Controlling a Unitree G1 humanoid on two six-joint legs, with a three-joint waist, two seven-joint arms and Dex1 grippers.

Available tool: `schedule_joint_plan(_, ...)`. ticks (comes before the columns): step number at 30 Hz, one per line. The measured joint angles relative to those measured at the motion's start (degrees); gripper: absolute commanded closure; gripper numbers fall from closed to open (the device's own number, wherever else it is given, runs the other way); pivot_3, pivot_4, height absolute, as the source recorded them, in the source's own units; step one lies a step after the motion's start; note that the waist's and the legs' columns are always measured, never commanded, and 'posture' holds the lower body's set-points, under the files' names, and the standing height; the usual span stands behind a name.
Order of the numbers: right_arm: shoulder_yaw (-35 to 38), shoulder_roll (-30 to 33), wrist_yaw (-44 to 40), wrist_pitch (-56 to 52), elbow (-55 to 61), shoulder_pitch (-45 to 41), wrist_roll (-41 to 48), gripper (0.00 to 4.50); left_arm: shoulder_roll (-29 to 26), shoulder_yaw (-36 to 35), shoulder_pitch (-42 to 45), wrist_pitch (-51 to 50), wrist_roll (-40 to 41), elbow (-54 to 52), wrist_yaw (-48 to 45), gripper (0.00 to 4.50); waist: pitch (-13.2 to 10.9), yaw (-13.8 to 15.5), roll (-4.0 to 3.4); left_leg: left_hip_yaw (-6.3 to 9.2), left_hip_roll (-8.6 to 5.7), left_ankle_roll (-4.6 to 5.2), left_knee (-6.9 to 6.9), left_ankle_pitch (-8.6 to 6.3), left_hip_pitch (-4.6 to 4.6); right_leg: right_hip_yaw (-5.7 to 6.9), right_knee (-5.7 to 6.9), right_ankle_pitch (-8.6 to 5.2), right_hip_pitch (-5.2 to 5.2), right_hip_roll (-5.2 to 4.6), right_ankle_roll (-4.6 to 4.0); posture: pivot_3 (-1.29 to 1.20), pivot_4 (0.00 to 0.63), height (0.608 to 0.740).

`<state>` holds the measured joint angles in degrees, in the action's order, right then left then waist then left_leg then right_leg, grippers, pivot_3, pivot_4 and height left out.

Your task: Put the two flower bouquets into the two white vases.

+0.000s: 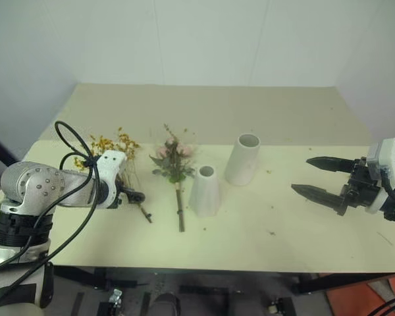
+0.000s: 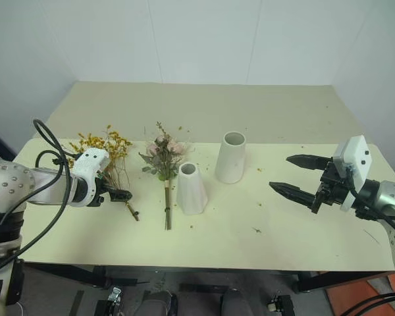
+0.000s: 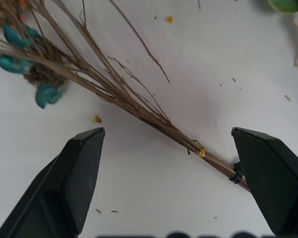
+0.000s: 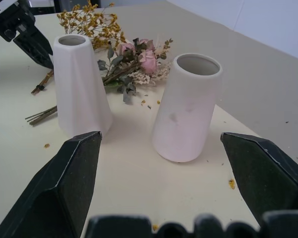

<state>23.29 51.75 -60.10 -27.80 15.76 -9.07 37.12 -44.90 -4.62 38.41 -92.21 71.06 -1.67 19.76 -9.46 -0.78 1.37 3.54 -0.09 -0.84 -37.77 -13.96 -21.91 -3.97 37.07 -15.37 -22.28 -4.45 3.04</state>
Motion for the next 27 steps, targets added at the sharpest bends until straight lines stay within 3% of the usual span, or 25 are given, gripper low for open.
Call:
schedule_joint_plan(7, 0.09, -0.01, 0.48, 0.00, 0.21, 0.54, 0.04, 0.00, 7.86, -3.99, 1.64, 0.00, 5.43, 8.13, 18.77, 0.04, 0.01, 0.10, 0.00, -0.01, -0.05, -0.02, -0.02, 0.01, -0.01, 0.00, 0.02, 0.01, -0.01, 0.00, -0.01, 0.00, 0.150, 0.740)
schedule_joint_plan(14, 0.36, -0.08, 1.23, 0.00, 1.12, 1.26, 0.12, 0.00, 13.78, -7.78, 4.79, 0.00, 5.00, 12.90, 28.28, 0.04, 0.04, 0.13, -0.01, -0.02, -0.07, -0.03, -0.02, 0.02, 0.02, 0.00, 0.03, 0.01, 0.01, 0.00, -0.01, 0.00, 0.150, 0.740)
schedule_joint_plan(19, 0.74, -0.13, 1.65, 0.00, 1.79, 2.05, 0.17, 0.00, 14.90, -8.09, 6.07, 0.00, 4.53, 14.69, 31.20, 1.16, 0.05, 0.14, -0.01, -0.03, -0.08, -0.04, -0.01, 0.02, 0.01, 0.00, 0.02, 0.01, 0.01, 0.00, -0.01, 0.00, 0.150, 0.740)
schedule_joint_plan(27, 1.57, -0.57, 2.06, 0.00, 2.77, 3.21, 0.27, 0.00, 14.83, -8.33, 7.09, -0.01, 3.03, 16.50, 31.20, 3.66, 0.06, 0.16, -0.02, -0.03, -0.09, -0.05, -0.01, 0.03, 0.01, 0.01, 0.02, 0.01, 0.02, -0.01, -0.01, 0.00, 0.150, 0.740)
